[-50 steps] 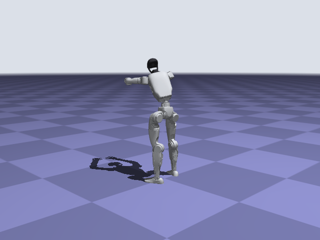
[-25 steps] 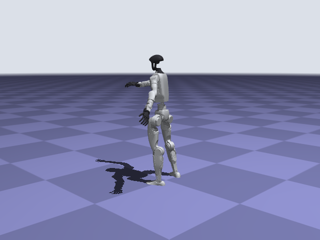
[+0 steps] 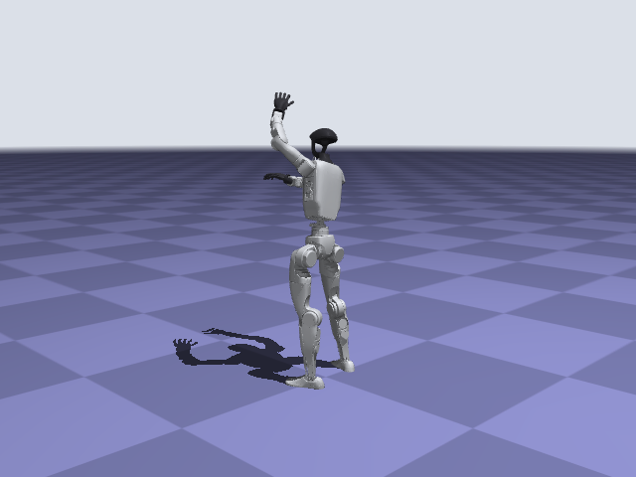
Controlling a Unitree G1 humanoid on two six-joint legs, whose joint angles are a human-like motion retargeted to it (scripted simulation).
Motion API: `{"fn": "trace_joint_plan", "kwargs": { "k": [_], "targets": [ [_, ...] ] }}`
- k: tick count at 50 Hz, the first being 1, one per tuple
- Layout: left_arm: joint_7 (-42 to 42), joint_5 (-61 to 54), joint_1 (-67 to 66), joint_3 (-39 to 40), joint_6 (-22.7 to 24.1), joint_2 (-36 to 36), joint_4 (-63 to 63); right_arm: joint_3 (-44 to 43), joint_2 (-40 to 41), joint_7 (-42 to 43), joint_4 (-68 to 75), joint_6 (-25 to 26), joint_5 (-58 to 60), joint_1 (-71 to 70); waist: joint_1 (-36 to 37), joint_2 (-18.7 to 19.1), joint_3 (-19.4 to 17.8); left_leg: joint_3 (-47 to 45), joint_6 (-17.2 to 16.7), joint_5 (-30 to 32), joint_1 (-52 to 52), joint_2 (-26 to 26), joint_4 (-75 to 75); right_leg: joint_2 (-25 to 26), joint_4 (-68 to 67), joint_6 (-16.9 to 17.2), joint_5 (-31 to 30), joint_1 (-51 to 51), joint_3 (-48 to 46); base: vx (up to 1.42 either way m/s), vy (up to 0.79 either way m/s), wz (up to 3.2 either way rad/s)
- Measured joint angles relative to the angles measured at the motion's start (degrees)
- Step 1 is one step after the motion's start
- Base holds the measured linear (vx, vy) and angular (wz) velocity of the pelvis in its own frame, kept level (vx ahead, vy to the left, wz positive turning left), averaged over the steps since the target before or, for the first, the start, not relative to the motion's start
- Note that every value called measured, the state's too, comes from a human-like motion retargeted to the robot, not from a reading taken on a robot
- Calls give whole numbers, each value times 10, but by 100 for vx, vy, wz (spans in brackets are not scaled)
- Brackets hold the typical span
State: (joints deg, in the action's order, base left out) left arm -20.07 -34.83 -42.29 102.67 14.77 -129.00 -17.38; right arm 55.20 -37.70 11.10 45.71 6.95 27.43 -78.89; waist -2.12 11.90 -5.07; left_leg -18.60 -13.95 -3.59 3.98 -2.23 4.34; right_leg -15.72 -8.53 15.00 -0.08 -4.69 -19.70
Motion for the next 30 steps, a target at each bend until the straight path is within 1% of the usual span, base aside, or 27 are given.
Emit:
{"fn": "trace_joint_plan", "kwargs": {
  "k": [3,5,7,10,12,13,15,17,21,25,27,28,30],
  "targets": [
    [31,149,-109,54,-56,0,9,44,81,5,11,-1,-1,-71,-84,8,-52,-15,3,4,-3,-4,0,11,15,0,-12,-7,15,-16,-8,-57],
    [43,236,-199,86,-88,0,-17,51,142,17,24,-1,2,-112,-145,-4,-90,-24,6,7,-4,-6,2,18,27,0,-20,-11,24,-17,-7,-48],
    [66,309,-235,51,-112,0,-60,24,199,39,38,0,9,-158,-202,-41,-137,-32,6,11,-5,-8,5,23,37,0,-29,-14,32,-17,-6,-44],
    [145,393,-235,-67,-117,0,-110,-60,258,66,44,-1,10,-229,-259,-130,-204,-47,2,14,-4,-10,5,31,49,0,-41,-17,45,-16,-6,-46],
    [178,410,-235,-135,-106,0,-118,-123,271,70,35,-5,13,-254,-271,-198,-212,-57,-1,17,-19,-9,3,33,56,0,-50,-35,55,-12,-7,-43],
    [181,409,-235,-157,-100,0,-117,-147,269,73,30,-6,17,-261,-269,-227,-214,-63,-2,18,-25,-10,3,35,59,0,-55,-42,59,-10,-7,-40],
    [171,408,-235,-187,-91,0,-115,-191,260,78,23,-7,28,-267,-258,-276,-218,-72,-5,21,-34,-11,1,38,64,0,-61,-53,67,-8,-8,-36],
    [166,403,-235,-198,-89,0,-120,-227,249,79,24,-6,35,-257,-238,-309,-218,-78,-6,22,-37,-14,1,43,68,0,-65,-58,71,-4,-9,-26],
    [188,375,-235,-189,-93,0,-135,-268,229,71,41,-4,40,-220,-189,-339,-216,-78,-3,19,-35,-22,-3,52,72,0,-65,-52,69,1,-6,-5],
    [195,301,-235,-160,-93,0,-138,-291,210,69,68,-1,54,-188,-143,-350,-209,-62,4,13,-28,-28,-5,53,67,0,-56,-37,53,8,-1,35],
    [192,210,-235,-138,-91,0,-142,-303,196,75,86,-7,61,-182,-124,-356,-206,-46,12,9,-32,-29,-5,50,60,0,-48,-35,40,11,5,66],
    [188,155,-235,-128,-89,0,-144,-309,189,75,93,-21,56,-177,-113,-360,-205,-37,19,4,-33,-29,-6,46,55,0,-44,-32,34,13,7,72],
    [191,47,-235,-98,-100,0,-162,-325,169,83,114,-30,64,-168,-87,-369,-204,-20,28,-1,-38,-31,-9,44,47,0,-36,-29,22,13,6,67]
  ]
}}
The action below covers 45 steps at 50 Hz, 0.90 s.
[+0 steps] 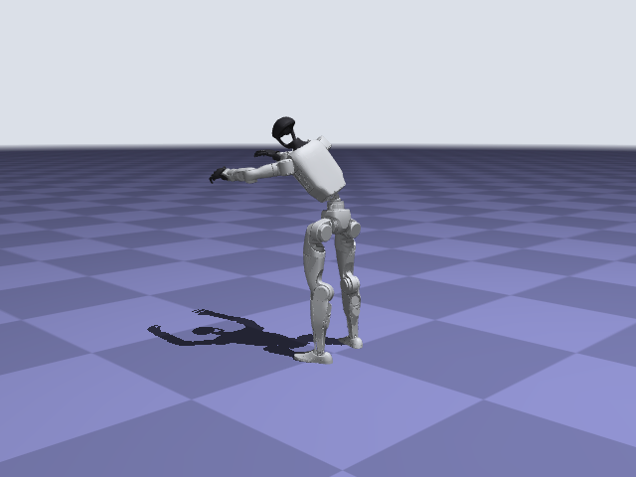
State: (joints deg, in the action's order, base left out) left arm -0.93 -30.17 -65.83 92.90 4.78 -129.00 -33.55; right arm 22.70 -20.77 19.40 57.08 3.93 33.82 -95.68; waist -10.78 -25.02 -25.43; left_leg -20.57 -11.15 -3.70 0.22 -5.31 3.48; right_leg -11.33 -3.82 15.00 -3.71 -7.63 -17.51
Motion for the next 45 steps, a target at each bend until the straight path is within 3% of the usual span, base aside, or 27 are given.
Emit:
{"fn": "trace_joint_plan", "kwargs": {
  "k": [3,5,10,11,12,13,14,15,16,21,27,30,33,35,40,42,43,44,45],
  "targets": [
    [17,-160,0,68,-49,0,-67,-23,-37,16,29,12,48,11,48,-15,0,21,3,-1,-15,-17,-2,12,-8,-12,8,-6,-18,12,-1,52],
    [46,-276,0,141,-119,0,-162,-22,-58,-24,26,26,50,13,72,-22,-1,34,-5,3,-28,-34,-4,28,-9,-24,11,-11,-29,11,-3,42],
    [74,-295,0,212,-217,3,-456,-70,-118,-31,51,37,39,110,198,-32,-7,56,-17,-6,-7,-53,-4,42,-16,-44,25,22,-57,14,2,39],
    [89,-263,0,186,-223,52,-495,-83,-117,-27,56,35,36,154,234,-33,-10,54,-21,-13,25,-57,-7,46,-14,-48,31,55,-56,17,5,11],
    [101,-237,0,137,-225,124,-510,-94,-107,-23,62,32,33,208,272,-32,-12,49,-25,-25,69,-59,-12,46,-13,-50,38,100,-54,19,9,-7],
    [105,-225,0,43,-220,242,-478,-100,-83,-18,70,30,30,279,316,-28,-14,41,-28,-44,136,-55,-24,41,-14,-49,49,168,-47,19,19,26],
    [-11,-202,207,-271,-116,550,-402,0,-131,-8,72,31,30,330,303,53,63,52,-20,-42,122,-26,-21,8,-36,-43,61,150,-53,19,32,85],
    [-189,-172,518,-694,37,953,-304,154,-214,4,71,34,33,373,260,171,180,72,-5,-31,67,15,-11,-40,-69,-34,73,90,-65,15,32,107],
    [-228,-186,514,-668,45,961,-338,165,-253,7,74,31,21,376,279,192,186,76,-6,-31,61,16,-12,-42,-70,-38,74,87,-70,11,24,90],
    [-337,-318,463,-452,82,866,-411,151,-350,27,91,27,-9,415,331,241,203,100,-15,-24,54,25,-6,-53,-67,-46,76,99,-99,6,9,55],
    [-301,-396,438,-264,133,650,-334,149,-402,-3,81,13,-51,442,353,275,234,121,-29,-10,51,36,6,-62,-57,-43,72,114,-130,3,4,42],
    [-299,-255,450,-228,119,526,-269,150,-401,-31,70,33,-42,433,345,280,253,124,-30,-3,44,43,13,-69,-51,-31,66,112,-143,0,0,14],
    [-304,-368,527,-206,190,411,-139,169,-367,-30,58,40,-49,404,317,284,266,121,-33,1,43,44,15,-68,-45,-30,65,112,-143,0,0,0],
    [-287,-392,564,-222,213,343,-68,187,-334,-33,52,42,-51,377,288,289,268,117,-34,1,44,43,14,-66,-40,-28,63,112,-139,-2,-5,-24],
    [-259,-299,594,-228,191,192,52,245,-204,-56,61,45,-58,276,178,301,244,101,-27,-3,47,40,4,-61,-34,-27,60,109,-119,-4,-6,-35],
    [-299,-209,365,10,167,69,67,239,-151,-66,85,42,-68,245,148,285,224,96,-22,-6,53,39,-1,-60,-35,-27,61,113,-110,-6,-6,-41],
    [-311,-157,197,165,162,17,86,241,-146,-71,86,39,-71,251,150,289,229,91,-19,-8,55,39,-3,-59,-35,-28,60,111,-103,-6,-5,-48],
    [-309,-124,128,217,156,0,111,249,-122,-76,85,37,-73,241,128,291,225,87,-16,-9,54,38,-5,-58,-35,-28,60,108,-97,-7,-4,-47],
    [-299,-99,108,217,148,0,140,260,-87,-80,82,35,-75,223,95,293,217,84,-14,-10,53,37,-7,-57,-36,-29,60,105,-92,-8,-4,-41]
  ]
}}
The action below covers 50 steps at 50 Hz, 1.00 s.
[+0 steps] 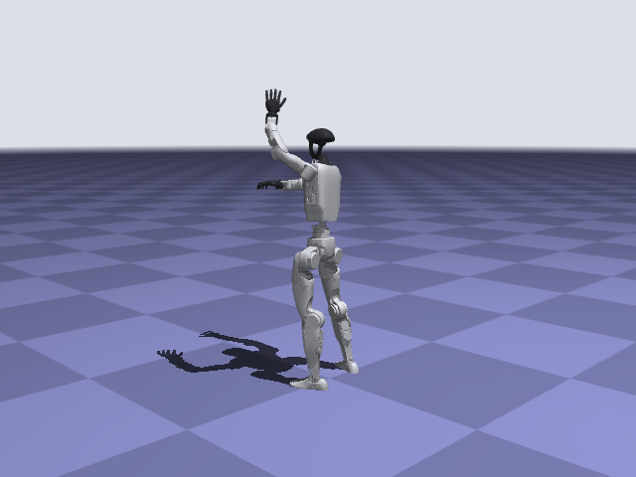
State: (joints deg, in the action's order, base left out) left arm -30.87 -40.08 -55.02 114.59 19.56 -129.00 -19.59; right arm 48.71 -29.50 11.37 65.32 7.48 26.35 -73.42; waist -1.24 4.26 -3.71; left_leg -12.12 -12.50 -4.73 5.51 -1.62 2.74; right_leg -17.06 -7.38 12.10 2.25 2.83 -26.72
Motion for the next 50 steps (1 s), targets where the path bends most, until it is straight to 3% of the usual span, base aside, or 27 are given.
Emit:
{"fn": "trace_joint_plan", "kwargs": {
  "k": [3,5,6,11,12,13,15,18,21,22,25,30,35,36,38,41,43,45,46,47,50],
  "targets": [
    [51,128,-96,0,-47,0,58,16,99,1,0,-9,2,-59,-93,-10,-34,-10,6,-2,-2,-2,-5,1,-6,-1,0,-12,16,-9,-3,-42],
    [124,228,-108,-12,-91,0,54,23,135,13,-3,-17,7,-125,-142,-17,-83,-20,10,-3,-4,-3,-7,3,-12,0,-2,-23,30,-11,-2,-55],
    [159,270,-108,-54,-104,0,41,21,156,20,-5,-20,11,-155,-166,-30,-102,-27,12,-4,-4,-4,-7,4,-13,0,-3,-29,39,-11,-1,-65],
    [287,395,-108,-257,-133,0,-41,-86,246,70,-44,-32,50,-292,-260,-147,-187,-68,18,-10,1,-10,-10,15,-17,11,-15,-56,85,-10,-2,-81],
    [293,359,-108,-277,-139,0,-55,-121,253,72,-63,-33,48,-319,-269,-184,-201,-79,18,-11,2,-11,-11,18,-16,14,-19,-61,95,-9,-2,-96],
    [292,227,-108,-276,-159,0,-71,-167,257,68,-83,-29,43,-354,-276,-234,-214,-90,19,-12,3,-10,-11,20,-14,16,-23,-67,106,-8,-3,-97],
    [220,-134,-108,-198,-198,0,-116,-205,266,65,-117,-15,36,-420,-302,-267,-218,-111,21,-7,-26,-15,-7,32,2,19,-41,-104,123,-5,-2,-85],
    [268,-161,-108,-208,-218,0,-77,-184,258,54,-127,-17,42,-395,-283,-272,-217,-123,20,-12,-16,-21,-13,41,10,29,-44,-96,131,0,-6,-47],
    [292,284,-108,-265,-140,0,-67,-188,235,51,-123,-38,70,-330,-224,-269,-209,-137,14,-21,11,-35,-22,59,28,29,-50,-64,137,1,-12,-42],
    [298,368,-108,-273,-123,0,-66,-192,231,51,-117,-42,78,-308,-208,-269,-202,-138,12,-23,17,-38,-24,62,33,29,-51,-56,137,5,-5,-10],
    [315,276,-108,-222,-135,0,-82,-211,220,50,-96,-35,84,-284,-177,-276,-191,-134,12,-26,18,-41,-25,65,45,29,-53,-46,132,6,3,15],
    [288,9,-108,-116,-156,0,-116,-235,194,53,-58,-45,61,-287,-129,-295,-202,-104,20,-33,10,-45,-28,61,38,20,-43,-38,110,6,5,48],
    [321,-234,-108,-7,-240,0,-263,-303,135,66,-31,-48,15,-285,-57,-318,-213,-71,14,-30,-32,-75,-31,87,30,1,-40,-64,78,4,-3,51],
    [324,-274,-108,-4,-268,0,-310,-317,116,77,-22,-30,33,-265,-29,-322,-216,-64,8,-27,-34,-86,-34,97,32,-6,-37,-60,72,5,-4,52],
    [342,-288,-108,-2,-328,0,-417,-343,80,80,-27,-19,29,-209,32,-329,-221,-51,0,-28,-35,-103,-39,112,36,-15,-34,-49,60,6,-2,47],
    [378,-164,-108,-1,-386,2,-634,-374,28,69,-45,-21,-2,-85,139,-332,-229,-39,-10,-40,-16,-113,-51,120,40,-25,-27,-15,49,8,3,41],
    [388,-63,-108,-24,-376,74,-757,-396,25,67,-47,-23,-14,11,204,-330,-232,-39,-16,-57,29,-111,-64,115,39,-27,-16,36,49,10,8,26],
    [363,-65,-101,-184,-350,302,-718,-400,69,66,-40,-25,-18,149,268,-316,-223,-47,-20,-78,142,-89,-69,91,33,-19,4,147,54,12,17,47],
    [186,-102,205,-571,-201,680,-605,-257,-37,77,-45,-22,-14,188,216,-200,-105,-23,-6,-49,74,-49,-34,48,4,-10,12,69,34,11,28,123],
    [56,-138,408,-817,-98,927,-534,-158,-120,85,-48,-21,-14,216,187,-114,-25,-5,2,-29,27,-22,-11,19,-16,-4,17,15,20,7,26,130],
    [-43,-234,385,-681,-64,836,-573,-140,-208,98,-51,-26,-28,237,225,-60,-14,4,-5,-24,14,-19,-10,15,-18,-3,17,9,7,3,8,53]
  ]
}}
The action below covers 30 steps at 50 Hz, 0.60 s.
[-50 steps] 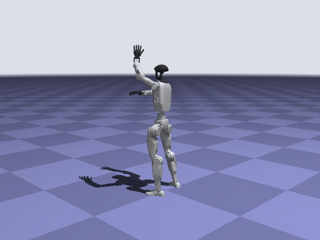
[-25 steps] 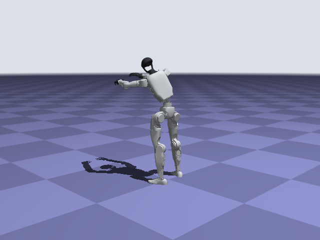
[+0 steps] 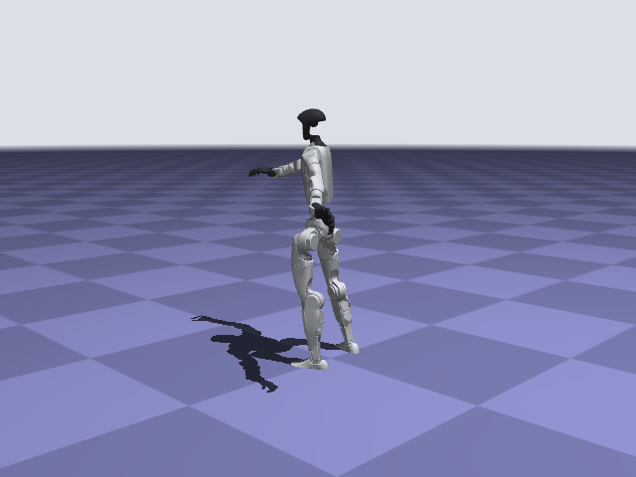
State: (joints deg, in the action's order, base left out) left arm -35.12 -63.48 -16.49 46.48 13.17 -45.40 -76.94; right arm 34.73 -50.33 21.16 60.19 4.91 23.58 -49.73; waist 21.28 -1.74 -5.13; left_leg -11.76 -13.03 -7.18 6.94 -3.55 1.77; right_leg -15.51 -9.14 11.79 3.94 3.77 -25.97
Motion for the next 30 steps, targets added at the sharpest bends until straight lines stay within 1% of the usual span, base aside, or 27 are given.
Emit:
{"fn": "trace_joint_plan", "kwargs": {
  "k": [2,3,5,7,8,10,13,15,16,17,18,20,22,24,26,27,28,30],
  "targets": [
    [-27,-41,-10,94,23,-108,7,7,-29,4,5,-4,-4,15,14,19,11,9,-5,5,-5,3,3,-4,1,3,-1,1,-11,2,3,49],
    [-22,-54,-11,129,33,-164,21,12,-40,-1,7,-7,-11,22,19,27,17,13,-8,9,-7,5,5,-6,1,4,-2,2,-17,1,2,53],
    [38,-21,-18,168,30,-283,45,17,-56,-28,7,-20,-31,34,22,37,29,23,-14,16,-11,8,9,-9,3,7,-4,5,-30,-1,0,52],
    [46,-3,19,214,46,-398,89,17,-61,-43,7,3,-46,34,19,44,46,29,-12,23,-20,16,17,-17,5,24,-10,0,-46,-2,-1,44],
    [81,21,33,221,45,-456,114,17,-58,-51,3,5,-48,32,12,46,52,32,-16,27,-23,17,19,-17,5,24,-10,0,-51,-3,-2,34],
    [81,13,75,246,62,-561,170,25,-46,-48,-8,7,-46,20,-10,55,60,35,-20,33,-26,18,23,-18,8,28,-13,-1,-56,-2,-1,13],
    [120,101,75,275,42,-692,248,35,-7,-56,-24,11,-26,-21,-58,66,55,32,-20,38,-29,20,23,-19,11,31,-17,-4,-54,-4,-2,-9],
    [141,192,31,319,27,-766,298,40,23,-65,-35,12,-10,-46,-87,74,48,25,-20,39,-29,19,20,-17,12,31,-20,-8,-45,-7,-6,-39],
    [145,256,-11,357,20,-798,324,40,35,-72,-41,11,-3,-53,-97,77,47,19,-20,38,-28,17,18,-16,12,31,-21,-11,-38,-7,-6,-56],
    [149,321,-52,393,13,-823,354,42,47,-80,-49,9,3,-61,-109,83,45,12,-19,38,-29,16,17,-15,12,30,-23,-15,-30,-8,-6,-66],
    [152,389,-88,422,8,-833,392,52,57,-88,-59,6,8,-69,-122,93,43,5,-19,38,-29,15,15,-14,12,30,-24,-21,-21,-8,-5,-70],
    [149,527,-160,480,-9,-836,475,78,82,-104,-79,0,14,-93,-157,113,35,-10,-18,37,-30,14,13,-11,11,29,-27,-33,-3,-8,-4,-76],
    [144,637,-237,539,-26,-836,550,106,117,-116,-95,-8,13,-121,-200,126,21,-27,-16,37,-30,13,13,-10,9,29,-30,-46,17,-9,-3,-80],
    [148,707,-326,603,-37,-836,608,132,157,-120,-107,-13,12,-152,-249,131,-1,-43,-13,37,-29,13,16,-8,8,29,-32,-58,36,-10,-2,-81],
    [158,747,-427,663,-44,-836,643,152,206,-114,-115,-15,15,-185,-304,129,-29,-59,-9,38,-27,14,19,-5,10,30,-36,-69,54,-11,-2,-80],
    [164,761,-468,678,-47,-836,651,158,230,-107,-119,-16,19,-202,-332,124,-46,-66,-6,38,-26,14,21,-3,12,31,-39,-74,64,-12,-1,-80],
    [171,773,-487,667,-48,-836,650,160,254,-98,-124,-17,24,-222,-359,114,-66,-75,-4,38,-26,14,22,-1,15,32,-43,-80,73,-13,-2,-82],
    [191,803,-493,592,-46,-836,622,159,304,-77,-133,-21,37,-268,-412,86,-112,-92,-1,38,-24,12,25,7,22,32,-50,-88,90,-13,-4,-86]
  ]
}}
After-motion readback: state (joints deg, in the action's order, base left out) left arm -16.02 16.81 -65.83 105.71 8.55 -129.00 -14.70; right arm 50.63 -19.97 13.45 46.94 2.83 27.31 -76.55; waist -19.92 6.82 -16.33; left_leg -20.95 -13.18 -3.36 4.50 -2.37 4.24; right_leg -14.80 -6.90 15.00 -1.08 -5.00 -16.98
